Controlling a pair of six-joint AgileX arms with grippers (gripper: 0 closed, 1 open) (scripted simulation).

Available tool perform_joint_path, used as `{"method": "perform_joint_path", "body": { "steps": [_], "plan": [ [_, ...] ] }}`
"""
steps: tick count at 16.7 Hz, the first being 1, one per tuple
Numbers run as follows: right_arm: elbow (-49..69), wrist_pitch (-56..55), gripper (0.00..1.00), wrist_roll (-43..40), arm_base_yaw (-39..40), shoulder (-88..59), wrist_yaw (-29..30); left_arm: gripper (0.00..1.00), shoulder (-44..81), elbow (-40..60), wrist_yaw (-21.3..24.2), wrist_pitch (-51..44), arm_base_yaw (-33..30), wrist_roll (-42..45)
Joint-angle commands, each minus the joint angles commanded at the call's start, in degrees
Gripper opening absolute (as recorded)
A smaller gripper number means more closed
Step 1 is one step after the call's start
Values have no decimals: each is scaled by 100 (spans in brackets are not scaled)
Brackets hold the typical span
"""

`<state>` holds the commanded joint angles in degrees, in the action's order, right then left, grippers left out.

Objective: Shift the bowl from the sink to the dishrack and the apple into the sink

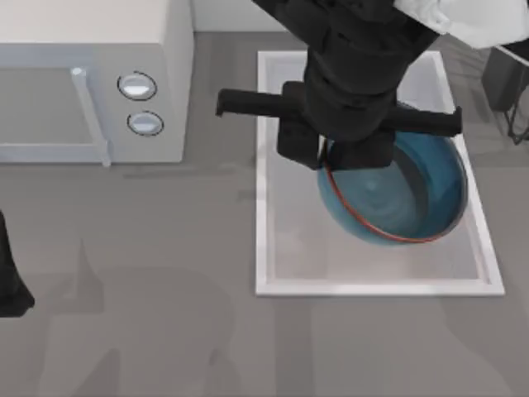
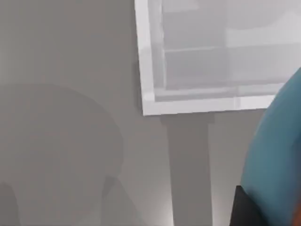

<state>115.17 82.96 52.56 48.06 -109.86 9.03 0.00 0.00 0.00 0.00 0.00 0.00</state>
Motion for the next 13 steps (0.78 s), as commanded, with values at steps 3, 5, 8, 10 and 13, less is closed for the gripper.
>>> {"method": "perform_joint_path", "body": {
  "steps": [3, 5, 8, 10, 13],
  "plan": [
    [-546, 496, 0, 354, 602, 709, 60, 100, 0, 0, 0, 0, 0, 0],
    [-760, 703, 0, 444, 827, 894, 78, 100, 0, 0, 0, 0, 0, 0],
    [-783, 724, 0, 449, 850, 910, 80, 100, 0, 0, 0, 0, 0, 0],
    [-765, 714, 0, 446, 825, 896, 74, 100, 0, 0, 0, 0, 0, 0],
    [-807, 532, 0, 355, 656, 1035, -81, 100, 0, 0, 0, 0, 0, 0]
  ]
}}
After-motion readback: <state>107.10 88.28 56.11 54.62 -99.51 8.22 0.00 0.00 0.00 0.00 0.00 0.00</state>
